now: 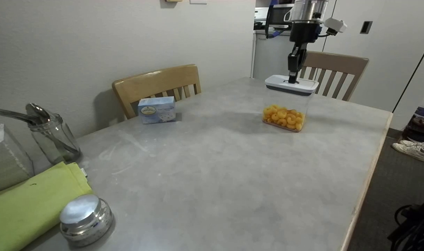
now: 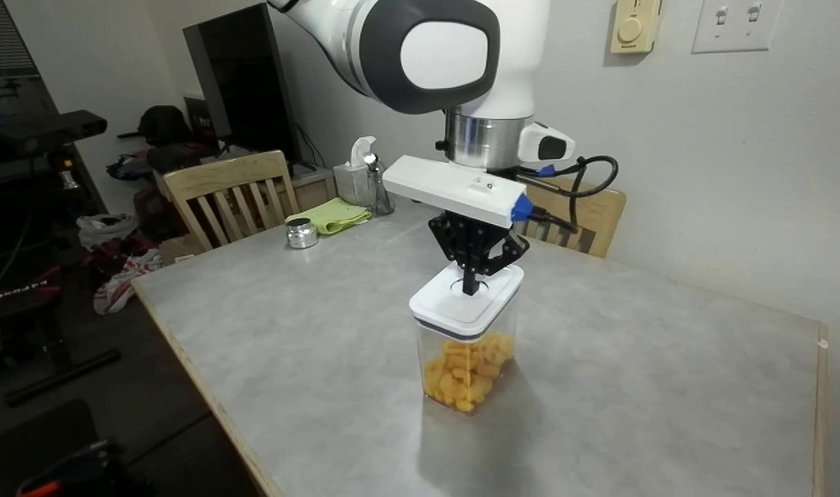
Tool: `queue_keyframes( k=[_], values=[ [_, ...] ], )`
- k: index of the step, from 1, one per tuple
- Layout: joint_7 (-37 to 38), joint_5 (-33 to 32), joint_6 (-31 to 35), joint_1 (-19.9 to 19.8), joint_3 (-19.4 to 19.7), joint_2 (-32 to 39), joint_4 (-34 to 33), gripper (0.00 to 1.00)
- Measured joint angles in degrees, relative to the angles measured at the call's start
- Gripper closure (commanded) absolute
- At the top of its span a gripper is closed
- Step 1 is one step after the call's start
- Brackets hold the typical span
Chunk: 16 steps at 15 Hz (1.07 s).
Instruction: Remove white lid from the clear bowl
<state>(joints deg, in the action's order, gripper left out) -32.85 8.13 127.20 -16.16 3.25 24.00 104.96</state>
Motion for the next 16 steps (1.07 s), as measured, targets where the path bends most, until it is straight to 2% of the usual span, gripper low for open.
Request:
queue_keyframes(
  k=[5,11,16],
  values=[
    [0.05,-3.31,-0.01,0.69,0.00,0.08,-0.13,1.00],
    [0.02,-12.21,-1.75,1.67,0.12,0.12,-0.56,1.00],
    [-0.03,-13.26,-1.58,2.11,0.07,0.16,-0.85,1.00]
  ],
)
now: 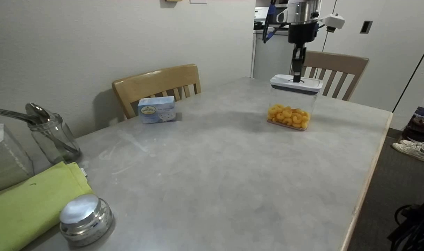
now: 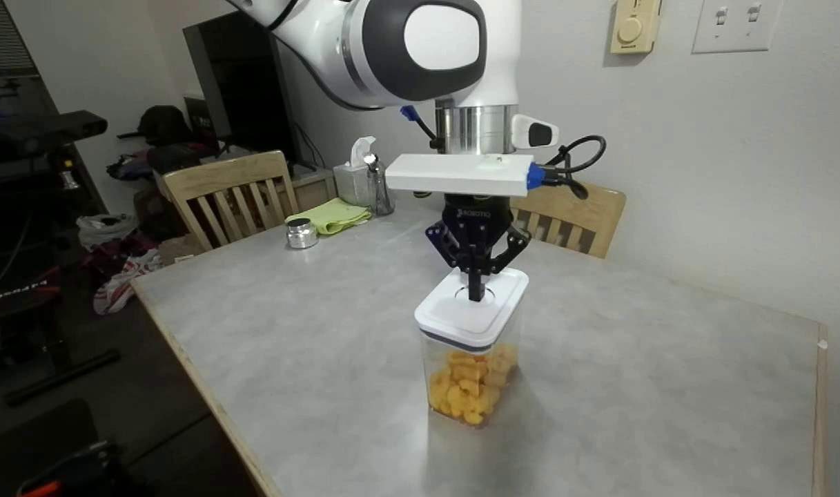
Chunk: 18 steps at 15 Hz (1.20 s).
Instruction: Remove white lid from the clear bowl
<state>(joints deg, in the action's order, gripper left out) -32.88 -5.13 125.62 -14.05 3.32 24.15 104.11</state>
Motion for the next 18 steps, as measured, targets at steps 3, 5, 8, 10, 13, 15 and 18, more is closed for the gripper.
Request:
queue_keyframes(
  k=[3,5,8,10,13,15,18],
  values=[
    [0.00,0.03,0.36,0.32,-0.10,-0.20,-0.54,1.00],
    [0.00,0.24,0.40,0.53,-0.23,-1.21,-0.80,1.00],
    [0.10,0.44,0.48,0.81,-0.37,-2.05,-0.80,1.00],
    [0.13,0.44,0.47,0.92,-0.38,-2.33,-0.79,0.73],
    [-0.06,0.48,0.51,0.91,-0.38,-2.63,-0.45,0.62],
    [-0.27,0.50,0.55,0.87,-0.38,-2.71,-0.10,0.48],
    [-0.45,0.51,0.68,0.64,-0.37,-2.72,0.46,0.28]
  ],
)
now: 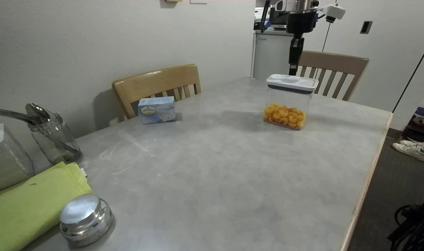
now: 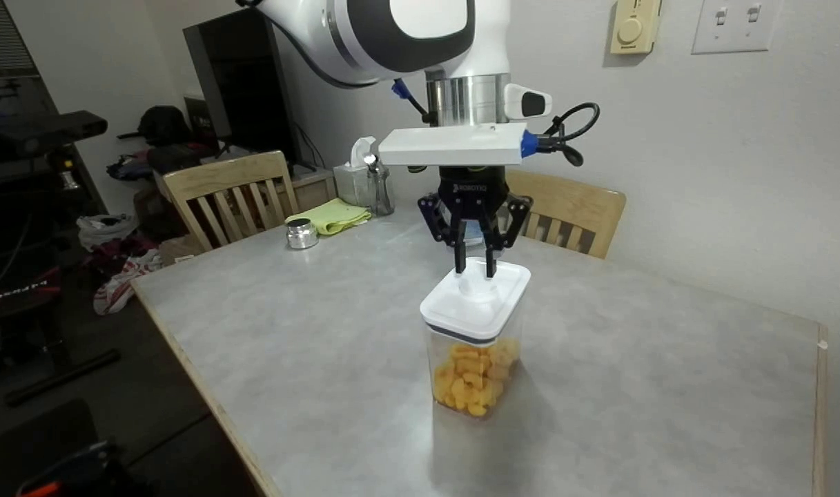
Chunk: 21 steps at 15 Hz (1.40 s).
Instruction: Remove white lid from the clear bowl
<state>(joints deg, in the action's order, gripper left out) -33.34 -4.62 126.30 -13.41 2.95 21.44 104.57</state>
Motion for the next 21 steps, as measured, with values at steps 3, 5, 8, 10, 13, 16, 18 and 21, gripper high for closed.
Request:
queue_keyframes(
  k=[3,5,8,10,13,16,18,21],
  values=[
    [-0.19,0.43,1.04,-0.43,0.03,0.03,0.79,0.06],
    [-0.51,1.31,2.24,-0.80,0.03,0.24,1.33,0.00],
    [-0.84,3.59,3.86,-1.33,0.04,0.86,1.88,0.00],
    [-0.85,4.83,5.10,-1.55,0.04,1.53,2.12,0.02],
    [-0.84,5.71,6.76,-1.64,0.04,2.33,2.42,0.22],
    [-0.84,6.52,7.04,-1.63,0.03,2.08,2.28,0.54],
    [-0.81,6.64,7.25,-1.67,0.05,1.93,2.28,0.66],
    [-0.77,6.64,7.46,-1.73,0.11,1.87,2.25,0.71]
  ],
)
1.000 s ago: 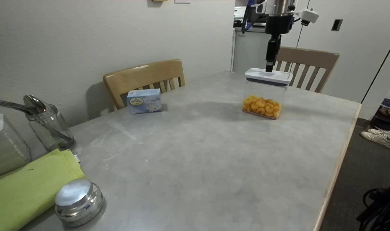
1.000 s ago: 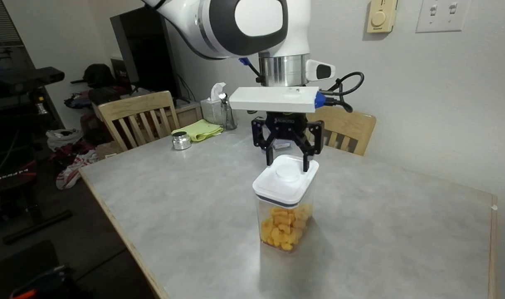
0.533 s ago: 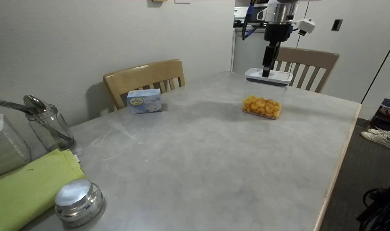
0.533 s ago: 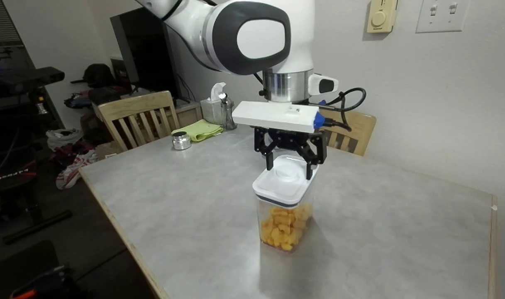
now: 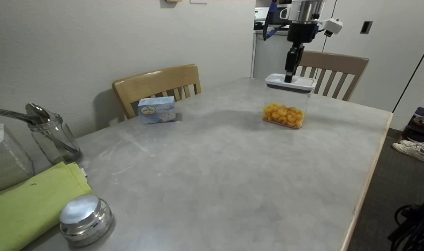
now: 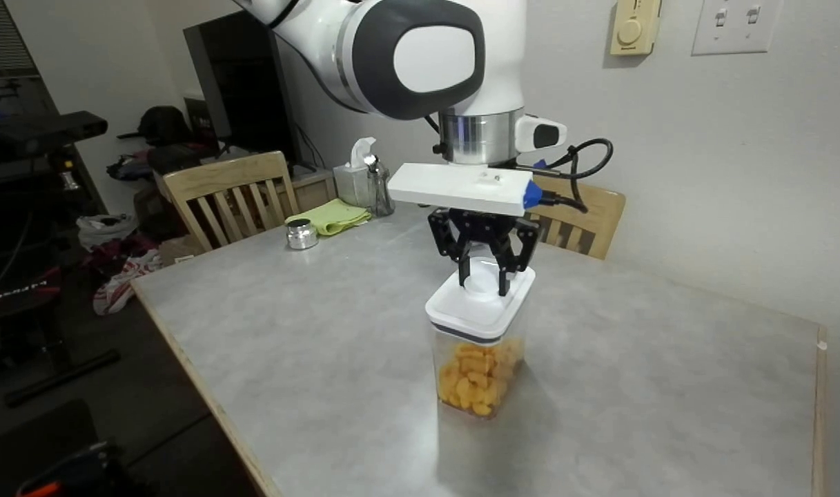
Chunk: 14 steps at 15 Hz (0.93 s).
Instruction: Remove white lid from the clear bowl
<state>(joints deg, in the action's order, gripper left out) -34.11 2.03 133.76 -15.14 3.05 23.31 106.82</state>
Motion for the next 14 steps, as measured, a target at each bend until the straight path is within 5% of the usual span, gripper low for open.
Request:
queue_keyframes(
  k=[14],
  values=[
    [5.44,-0.13,-0.12,4.23,-0.80,-7.05,0.05,0.71]
  ],
)
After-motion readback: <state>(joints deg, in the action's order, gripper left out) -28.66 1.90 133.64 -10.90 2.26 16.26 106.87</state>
